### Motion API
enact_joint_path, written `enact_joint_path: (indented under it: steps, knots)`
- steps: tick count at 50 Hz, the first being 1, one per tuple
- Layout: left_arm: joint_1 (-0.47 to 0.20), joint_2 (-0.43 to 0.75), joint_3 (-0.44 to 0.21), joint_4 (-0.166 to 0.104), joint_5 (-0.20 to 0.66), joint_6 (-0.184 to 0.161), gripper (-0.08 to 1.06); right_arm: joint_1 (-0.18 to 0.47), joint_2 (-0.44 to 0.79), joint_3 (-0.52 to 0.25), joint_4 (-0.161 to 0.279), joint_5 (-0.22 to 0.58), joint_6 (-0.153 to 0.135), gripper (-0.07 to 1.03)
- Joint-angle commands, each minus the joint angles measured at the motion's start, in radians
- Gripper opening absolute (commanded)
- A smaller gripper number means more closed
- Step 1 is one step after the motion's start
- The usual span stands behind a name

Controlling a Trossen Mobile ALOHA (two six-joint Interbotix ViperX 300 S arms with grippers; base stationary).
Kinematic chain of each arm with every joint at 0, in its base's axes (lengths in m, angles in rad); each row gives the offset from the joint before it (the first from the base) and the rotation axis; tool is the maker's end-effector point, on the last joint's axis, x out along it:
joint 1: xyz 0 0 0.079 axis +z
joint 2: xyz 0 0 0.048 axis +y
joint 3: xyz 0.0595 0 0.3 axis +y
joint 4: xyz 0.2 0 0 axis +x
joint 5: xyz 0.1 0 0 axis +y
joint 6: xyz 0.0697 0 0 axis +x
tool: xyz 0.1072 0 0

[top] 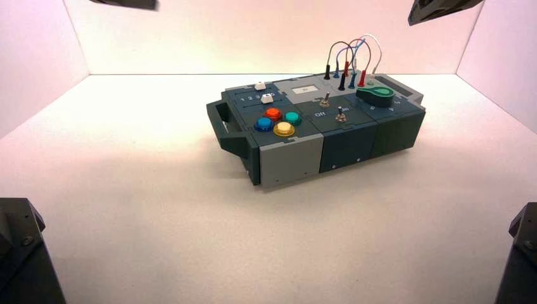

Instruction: Push the green button with the left gripper.

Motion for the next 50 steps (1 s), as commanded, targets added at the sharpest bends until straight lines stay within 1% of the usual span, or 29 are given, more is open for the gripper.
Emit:
enact_joint_path:
  steps: [1, 4, 11, 16, 29, 33, 34, 41, 45, 50]
  knots:
    - [-0.087, 0.067, -0.067, -0.003, 0.003, -0.048, -0.03, 0.005, -0.002, -0.031, 0.011, -0.003, 0.002, -0.02]
    - [-0.127, 0.117, -0.092, -0.003, 0.003, -0.066, -0.03, 0.005, -0.002, -0.032, 0.011, -0.002, 0.0, -0.02]
    - [-0.178, 0.232, -0.158, -0.003, 0.008, -0.067, -0.03, 0.005, -0.002, -0.037, 0.011, 0.0, 0.0, -0.02]
    - [-0.201, 0.318, -0.213, -0.002, 0.021, -0.067, -0.03, 0.003, 0.005, -0.037, 0.011, 0.0, 0.0, -0.02]
    - [-0.225, 0.515, -0.345, 0.0, 0.081, -0.066, -0.03, 0.005, 0.014, -0.041, 0.011, 0.008, 0.0, -0.02]
    - [-0.245, 0.577, -0.388, 0.0, 0.098, -0.066, -0.03, 0.005, 0.017, -0.041, 0.011, 0.009, 0.0, -0.02]
    - [-0.258, 0.611, -0.41, 0.0, 0.1, -0.066, -0.03, 0.003, 0.018, -0.041, 0.011, 0.011, 0.0, -0.02]
    - [-0.302, 0.684, -0.468, 0.0, 0.104, -0.064, -0.03, 0.003, 0.021, -0.043, 0.011, 0.014, 0.0, -0.02]
    - [-0.339, 0.721, -0.506, 0.0, 0.115, -0.066, -0.03, 0.003, 0.025, -0.043, 0.011, 0.015, 0.0, -0.02]
    - [-0.359, 0.753, -0.54, 0.0, 0.135, -0.066, -0.03, 0.003, 0.026, -0.043, 0.011, 0.018, 0.0, -0.02]
